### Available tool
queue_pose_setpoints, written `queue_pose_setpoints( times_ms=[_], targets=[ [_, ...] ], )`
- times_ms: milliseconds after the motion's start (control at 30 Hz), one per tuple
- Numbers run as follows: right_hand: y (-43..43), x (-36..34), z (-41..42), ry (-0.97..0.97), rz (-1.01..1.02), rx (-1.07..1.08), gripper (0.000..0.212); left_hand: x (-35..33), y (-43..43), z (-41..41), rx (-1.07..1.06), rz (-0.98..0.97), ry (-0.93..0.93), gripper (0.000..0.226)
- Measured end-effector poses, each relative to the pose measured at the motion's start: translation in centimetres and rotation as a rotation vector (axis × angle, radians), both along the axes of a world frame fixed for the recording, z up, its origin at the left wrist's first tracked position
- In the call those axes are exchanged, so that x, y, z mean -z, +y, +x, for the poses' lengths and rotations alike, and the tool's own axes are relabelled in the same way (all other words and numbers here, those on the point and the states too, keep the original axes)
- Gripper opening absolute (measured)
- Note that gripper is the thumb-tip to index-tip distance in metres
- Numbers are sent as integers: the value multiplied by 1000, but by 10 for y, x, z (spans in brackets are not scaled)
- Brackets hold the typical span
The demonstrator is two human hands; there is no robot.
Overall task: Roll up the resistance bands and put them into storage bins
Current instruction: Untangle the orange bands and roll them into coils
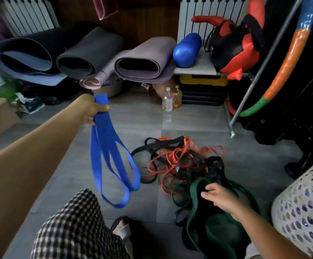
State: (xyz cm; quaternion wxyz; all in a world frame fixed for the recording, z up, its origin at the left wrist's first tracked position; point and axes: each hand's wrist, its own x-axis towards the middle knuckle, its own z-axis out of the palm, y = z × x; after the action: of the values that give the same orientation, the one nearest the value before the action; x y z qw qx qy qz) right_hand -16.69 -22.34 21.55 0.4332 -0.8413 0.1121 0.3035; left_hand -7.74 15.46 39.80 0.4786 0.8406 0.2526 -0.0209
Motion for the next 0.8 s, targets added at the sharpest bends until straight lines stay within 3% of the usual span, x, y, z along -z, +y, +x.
queue_pose_setpoints(
  times_ms=[133, 267, 367, 500, 600, 700, 800],
  targets=[
    [10, 27, 5, 62, -38, -51, 44, 21, 49, 31, -87, 74, -106, 29],
    [20, 54, 20, 107, -97, -91, 43, 37, 84, 59, -72, 328, -145, 33],
    [25, 73, 34, 122, -109, -99, 41, 65, 100, 63, -85, 399, -48, 32],
    [19, 107, 47, 156, -159, -85, 44, 140, 88, 46, -16, 349, 274, 30],
    [14, 135, 52, 178, -194, -85, 45, 211, 53, 21, 95, 251, 362, 21],
    [20, 166, 50, 191, -215, -148, 47, 269, 0, -9, 87, 33, 460, 35],
    [33, 197, 42, 243, -244, -211, 54, 306, -61, -48, -26, -449, 649, 41]
  ],
)
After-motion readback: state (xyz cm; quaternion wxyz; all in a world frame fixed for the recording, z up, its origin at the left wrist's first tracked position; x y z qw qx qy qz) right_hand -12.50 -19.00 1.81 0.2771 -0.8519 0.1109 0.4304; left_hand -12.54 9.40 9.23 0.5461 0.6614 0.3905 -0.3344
